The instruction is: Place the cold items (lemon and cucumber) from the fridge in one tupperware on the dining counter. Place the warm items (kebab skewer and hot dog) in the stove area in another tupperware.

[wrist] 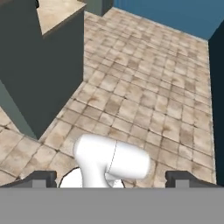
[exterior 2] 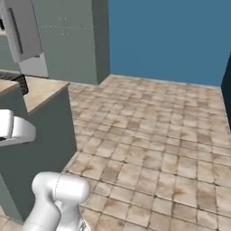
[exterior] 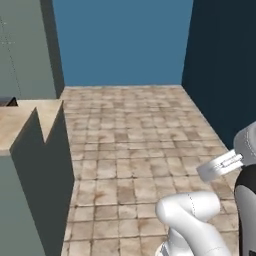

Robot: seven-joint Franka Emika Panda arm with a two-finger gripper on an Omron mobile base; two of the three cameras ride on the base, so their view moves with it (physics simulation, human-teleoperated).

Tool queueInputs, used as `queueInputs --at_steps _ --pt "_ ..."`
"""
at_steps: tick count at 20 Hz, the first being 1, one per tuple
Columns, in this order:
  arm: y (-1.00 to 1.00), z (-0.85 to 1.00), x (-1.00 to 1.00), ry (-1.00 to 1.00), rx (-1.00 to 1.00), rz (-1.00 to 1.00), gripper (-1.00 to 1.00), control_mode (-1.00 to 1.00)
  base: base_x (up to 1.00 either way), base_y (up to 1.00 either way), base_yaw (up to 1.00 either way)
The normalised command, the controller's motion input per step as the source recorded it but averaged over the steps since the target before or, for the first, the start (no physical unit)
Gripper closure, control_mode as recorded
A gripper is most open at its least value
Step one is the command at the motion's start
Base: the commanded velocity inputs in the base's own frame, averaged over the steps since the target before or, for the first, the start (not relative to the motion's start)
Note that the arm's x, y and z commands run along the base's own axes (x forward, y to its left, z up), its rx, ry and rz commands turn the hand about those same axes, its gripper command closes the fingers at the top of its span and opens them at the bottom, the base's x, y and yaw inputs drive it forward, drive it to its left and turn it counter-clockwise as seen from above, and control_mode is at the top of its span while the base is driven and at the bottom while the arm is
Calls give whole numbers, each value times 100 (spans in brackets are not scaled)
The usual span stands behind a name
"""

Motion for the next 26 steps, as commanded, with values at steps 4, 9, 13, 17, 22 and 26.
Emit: queueInputs --at_steps 4,9,13,17,22,26 --pt "0 0 0 0 0 0 -100 100 72 -87 45" --pt "0 0 0 0 0 0 -100 100 75 -85 46" --pt "0 0 0 0 0 0 -100 100 76 -86 45" --pt "0 0 0 0 0 0 -100 100 75 -91 40" --pt "0 0 0 0 0 0 -100 100 89 -90 34" --pt "0 0 0 0 0 0 -100 100 98 -84 33"
